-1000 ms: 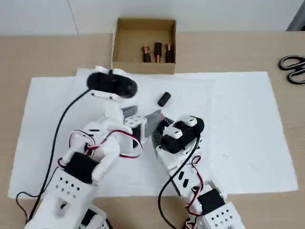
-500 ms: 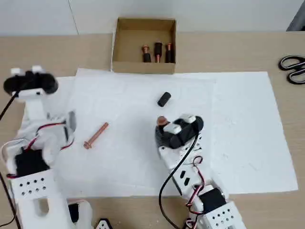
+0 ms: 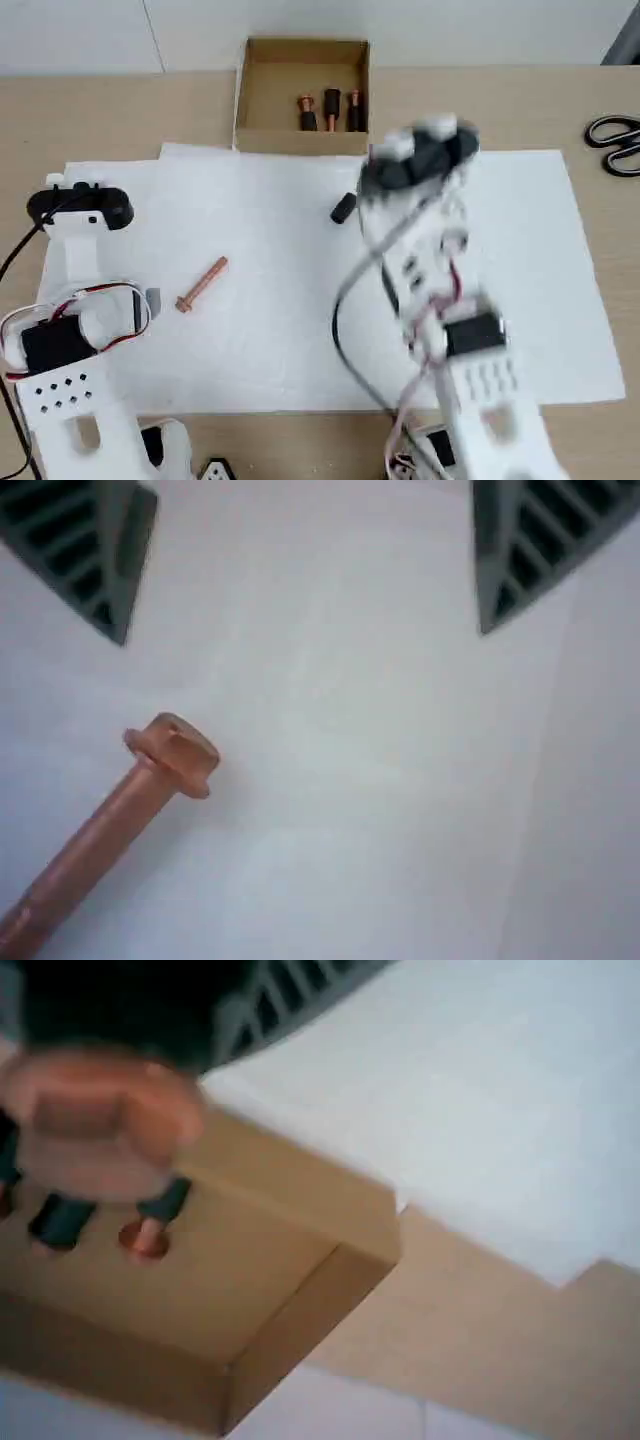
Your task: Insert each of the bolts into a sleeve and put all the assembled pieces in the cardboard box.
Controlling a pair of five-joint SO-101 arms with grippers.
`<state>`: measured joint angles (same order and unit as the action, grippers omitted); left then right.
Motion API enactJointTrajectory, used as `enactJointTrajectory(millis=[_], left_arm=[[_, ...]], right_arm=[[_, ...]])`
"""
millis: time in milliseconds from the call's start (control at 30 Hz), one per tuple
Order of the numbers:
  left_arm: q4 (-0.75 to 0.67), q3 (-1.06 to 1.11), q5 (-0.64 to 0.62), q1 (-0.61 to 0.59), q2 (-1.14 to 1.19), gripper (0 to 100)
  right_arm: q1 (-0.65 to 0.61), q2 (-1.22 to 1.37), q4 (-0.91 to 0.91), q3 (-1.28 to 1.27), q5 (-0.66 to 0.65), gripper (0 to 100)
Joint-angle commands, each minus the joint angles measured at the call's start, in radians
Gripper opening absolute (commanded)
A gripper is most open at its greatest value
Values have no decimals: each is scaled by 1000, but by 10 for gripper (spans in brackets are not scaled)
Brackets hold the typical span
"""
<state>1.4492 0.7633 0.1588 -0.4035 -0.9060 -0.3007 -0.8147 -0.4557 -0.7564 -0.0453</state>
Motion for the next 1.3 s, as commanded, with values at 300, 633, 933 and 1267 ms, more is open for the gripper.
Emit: enactJointTrajectory(millis=[300, 633, 933, 1267], left_arm=[[5, -7, 5, 0, -12, 211], [3, -7, 5, 5, -12, 211], [3, -7, 5, 5, -12, 211], [3, -7, 6, 5, -12, 211]], right_arm=[[19, 1185, 82, 1218, -3, 3], [-31, 1741, 291, 1745, -6, 3], [-76, 2055, 292, 2070, -6, 4], [-79, 2238, 282, 2226, -6, 5]])
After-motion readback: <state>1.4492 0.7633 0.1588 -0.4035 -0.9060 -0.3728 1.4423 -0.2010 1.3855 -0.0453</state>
